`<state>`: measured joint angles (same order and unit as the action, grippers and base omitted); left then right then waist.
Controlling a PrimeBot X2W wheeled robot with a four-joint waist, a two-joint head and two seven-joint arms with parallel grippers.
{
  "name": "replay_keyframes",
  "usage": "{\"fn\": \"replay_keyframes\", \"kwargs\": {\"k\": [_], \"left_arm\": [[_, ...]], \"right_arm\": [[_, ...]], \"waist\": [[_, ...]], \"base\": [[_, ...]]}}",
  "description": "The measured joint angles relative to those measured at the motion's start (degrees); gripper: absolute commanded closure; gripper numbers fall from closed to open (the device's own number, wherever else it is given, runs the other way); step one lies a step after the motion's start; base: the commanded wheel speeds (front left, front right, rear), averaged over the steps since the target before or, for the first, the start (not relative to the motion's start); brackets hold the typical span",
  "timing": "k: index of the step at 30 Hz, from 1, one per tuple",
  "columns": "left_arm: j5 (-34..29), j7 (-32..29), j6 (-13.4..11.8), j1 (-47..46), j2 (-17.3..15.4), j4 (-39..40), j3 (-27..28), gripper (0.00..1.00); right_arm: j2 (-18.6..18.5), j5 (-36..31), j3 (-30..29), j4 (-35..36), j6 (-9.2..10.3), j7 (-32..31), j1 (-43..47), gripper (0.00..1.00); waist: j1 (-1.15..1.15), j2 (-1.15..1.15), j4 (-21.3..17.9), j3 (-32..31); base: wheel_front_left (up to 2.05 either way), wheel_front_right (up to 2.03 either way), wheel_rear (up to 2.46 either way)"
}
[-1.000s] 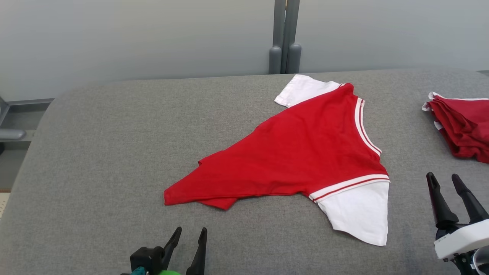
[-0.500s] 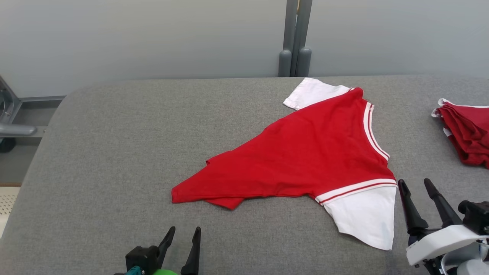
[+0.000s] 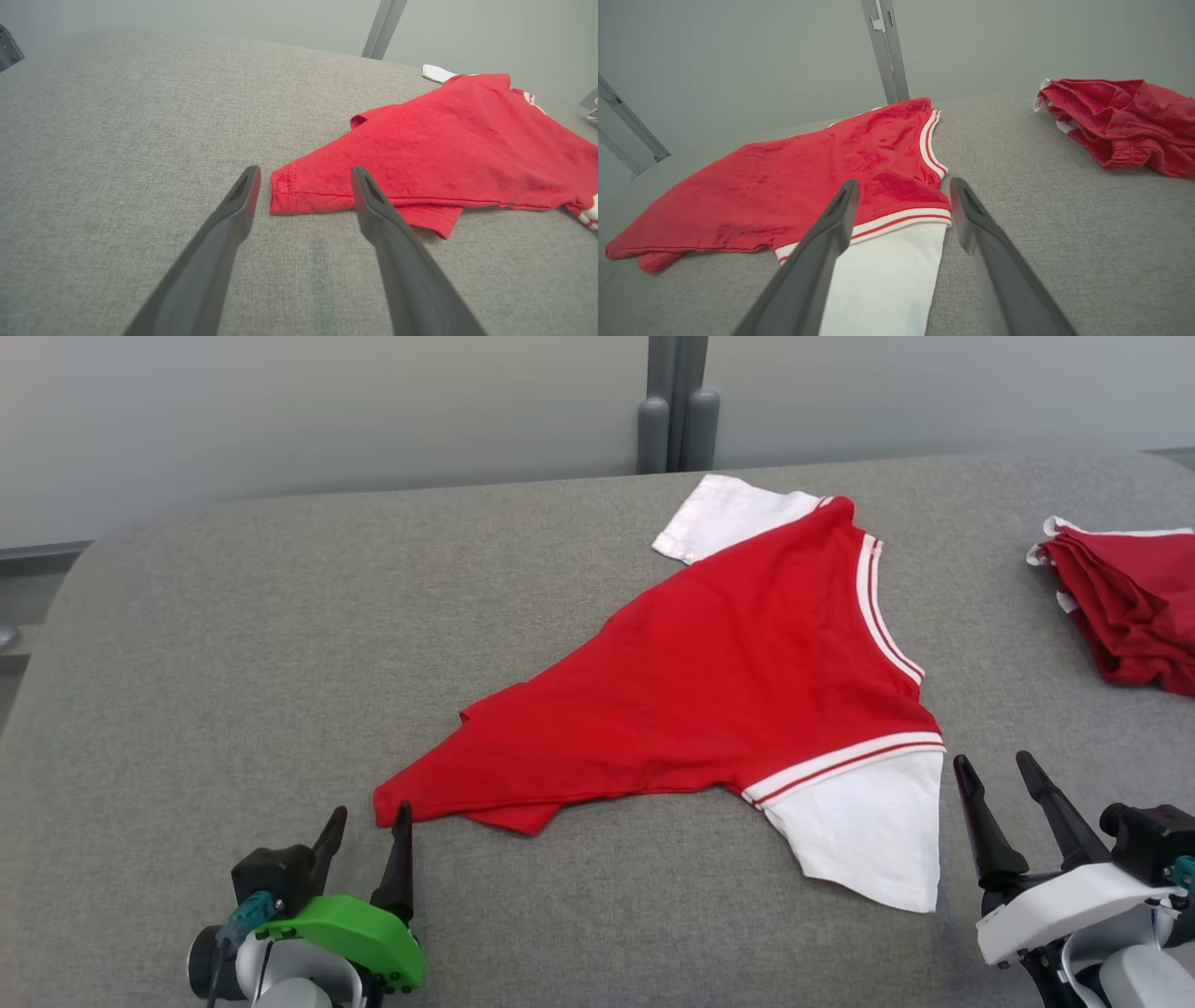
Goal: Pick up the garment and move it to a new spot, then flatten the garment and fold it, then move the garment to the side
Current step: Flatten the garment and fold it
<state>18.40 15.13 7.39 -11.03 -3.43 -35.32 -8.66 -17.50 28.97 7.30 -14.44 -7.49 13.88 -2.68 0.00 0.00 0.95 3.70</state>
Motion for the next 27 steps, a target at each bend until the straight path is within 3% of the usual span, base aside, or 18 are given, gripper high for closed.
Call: {"fn": "replay_keyframes", "kwargs": {"k": [9, 20, 23, 24, 26, 27], "left_arm": [[1.53, -0.01, 0.01, -4.64, -1.08, -7.34, 1.56, 0.0], [2.6, -0.01, 0.01, -6.61, -1.02, -8.7, 1.52, 0.0], [2.64, -0.01, 0.01, -6.61, -1.01, -7.47, 1.51, 0.04], [2.64, -0.01, 0.01, -6.6, -1.01, -7.4, 1.45, 0.11], [2.66, -0.01, 0.0, -6.58, -1.02, -7.34, 1.34, 0.14], [2.72, -0.01, 0.0, -6.57, -1.02, -7.39, 1.22, 0.2]], "right_arm": [[-0.23, 0.58, -0.04, -0.32, 0.0, 0.35, -1.3, 0.0], [0.24, 0.42, 0.07, -0.86, 0.0, 0.7, -2.38, 0.0], [0.49, 0.43, 0.26, -1.04, 0.0, 0.83, -2.66, 0.0], [0.51, 0.46, 0.31, -1.12, 0.0, 0.85, -2.71, 0.0], [0.54, 0.62, 0.4, -1.36, 0.0, 0.85, -2.73, 0.0], [0.57, 0.65, 0.45, -1.46, 0.0, 0.85, -2.74, 0.0]], "waist": [[0.0, 0.0, -3.08, 4.09], [0.0, 0.0, -3.56, 6.73], [0.0, 0.0, -3.39, 6.78], [0.0, 0.0, -3.36, 6.75], [0.0, 0.0, -3.33, 6.66], [0.0, 0.0, -3.34, 6.62]], "base": [[0.0, 0.0, 0.0], [0.0, 0.0, 0.0], [0.0, 0.0, 0.0], [0.0, 0.0, 0.0], [0.0, 0.0, 0.0], [0.0, 0.0, 0.0]]}}
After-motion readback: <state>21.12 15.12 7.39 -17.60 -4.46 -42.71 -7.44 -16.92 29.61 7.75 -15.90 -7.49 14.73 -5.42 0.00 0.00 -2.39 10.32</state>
